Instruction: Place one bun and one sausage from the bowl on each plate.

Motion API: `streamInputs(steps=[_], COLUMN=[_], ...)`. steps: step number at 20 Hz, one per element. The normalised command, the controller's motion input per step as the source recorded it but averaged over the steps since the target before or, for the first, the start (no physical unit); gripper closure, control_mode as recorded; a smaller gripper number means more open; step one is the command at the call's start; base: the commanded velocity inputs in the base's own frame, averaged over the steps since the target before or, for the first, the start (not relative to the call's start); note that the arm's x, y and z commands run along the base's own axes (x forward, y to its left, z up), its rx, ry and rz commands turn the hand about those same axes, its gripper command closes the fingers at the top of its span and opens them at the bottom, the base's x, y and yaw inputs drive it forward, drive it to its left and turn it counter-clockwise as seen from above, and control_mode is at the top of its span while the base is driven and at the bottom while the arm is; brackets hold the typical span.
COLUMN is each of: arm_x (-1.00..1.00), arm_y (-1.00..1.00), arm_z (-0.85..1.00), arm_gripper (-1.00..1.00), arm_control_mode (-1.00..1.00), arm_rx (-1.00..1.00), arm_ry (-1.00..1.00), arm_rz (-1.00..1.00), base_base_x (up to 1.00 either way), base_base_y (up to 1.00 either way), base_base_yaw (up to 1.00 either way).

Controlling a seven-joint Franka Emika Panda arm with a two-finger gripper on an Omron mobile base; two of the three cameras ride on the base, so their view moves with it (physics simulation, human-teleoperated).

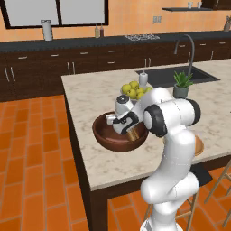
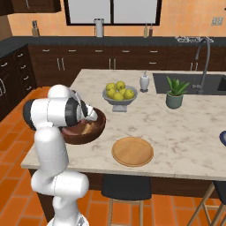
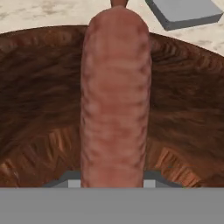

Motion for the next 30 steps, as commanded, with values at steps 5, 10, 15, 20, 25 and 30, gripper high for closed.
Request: streamInputs(steps=[5, 10, 15, 20, 25, 30], arm_x=[-0.89, -1.00, -0.20, 0.00, 0.00, 0.00], arm_y=[0.11, 0.00, -0.03, 0.00, 0.00, 0.00], arm_z=[1.00, 0.78, 0.00, 0.00, 0.00, 0.00], arm_gripper=[1.00, 1.00, 1.00, 1.00, 1.00, 1.00], arm_control_mode=[-1.00, -1.00, 1.00, 1.00, 1.00, 1.00], arm_rx=[-0.01, 0.00, 0.00, 0.00, 0.00, 0.00], arm_ry=[-0.01, 0.21, 0.02, 0.00, 0.00, 0.00], arm_rz=[-0.11, 0.00, 0.00, 0.00, 0.00, 0.00], base_base_x=[0.00, 0.00, -0.80, -0.91, 0.16, 0.92], base_base_y=[0.00, 0.00, -0.65, -1.00, -1.00, -0.84], base_base_yaw=[0.00, 0.00, -0.14, -0.18, -0.07, 0.00])
